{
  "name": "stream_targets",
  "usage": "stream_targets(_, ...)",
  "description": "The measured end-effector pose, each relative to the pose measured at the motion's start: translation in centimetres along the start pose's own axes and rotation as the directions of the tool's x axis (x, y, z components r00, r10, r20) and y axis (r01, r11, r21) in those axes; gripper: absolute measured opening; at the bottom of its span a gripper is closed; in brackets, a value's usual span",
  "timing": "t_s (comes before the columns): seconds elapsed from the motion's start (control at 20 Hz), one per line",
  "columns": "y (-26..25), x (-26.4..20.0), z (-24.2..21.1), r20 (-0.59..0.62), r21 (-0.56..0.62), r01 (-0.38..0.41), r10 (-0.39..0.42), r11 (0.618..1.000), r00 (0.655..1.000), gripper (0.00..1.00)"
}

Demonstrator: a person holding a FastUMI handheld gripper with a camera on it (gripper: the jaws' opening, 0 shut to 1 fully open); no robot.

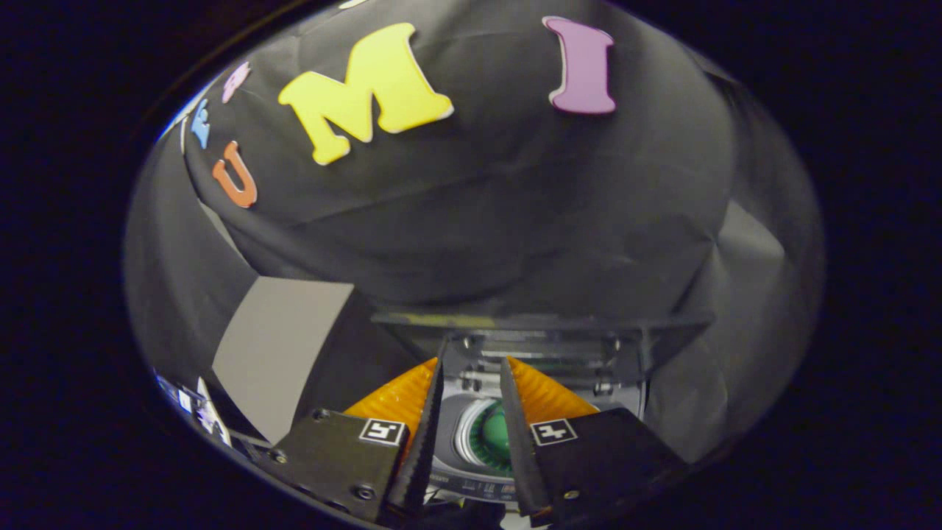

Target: Put the clothes into the washing machine and then close the washing machine lid.

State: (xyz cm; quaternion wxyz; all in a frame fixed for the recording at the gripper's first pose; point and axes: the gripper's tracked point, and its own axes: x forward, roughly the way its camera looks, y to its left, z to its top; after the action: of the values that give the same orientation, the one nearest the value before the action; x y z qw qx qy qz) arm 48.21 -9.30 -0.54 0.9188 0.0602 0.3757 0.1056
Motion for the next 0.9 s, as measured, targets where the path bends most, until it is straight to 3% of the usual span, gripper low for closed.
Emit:
stream_targets(0.15,-0.9,0.9,3.0,0.05,-0.056,0.068,-0.065,0.996,0.997,0.64)
stream_targets(0.3,0.1,2.8,4.2,0.062,-0.066,0.021,-0.017,0.998,0.998,0.65)
stream_targets(0.55,-2.0,6.7,5.1,0.048,-0.002,0.082,-0.082,0.997,0.995,0.66)
stream_targets(0.75,-2.6,8.7,3.7,-0.006,0.072,0.061,-0.06,0.996,0.998,0.66)
stream_targets(0.9,-3.7,9.3,3.2,0.011,0.051,0.101,-0.102,0.994,0.995,0.66)
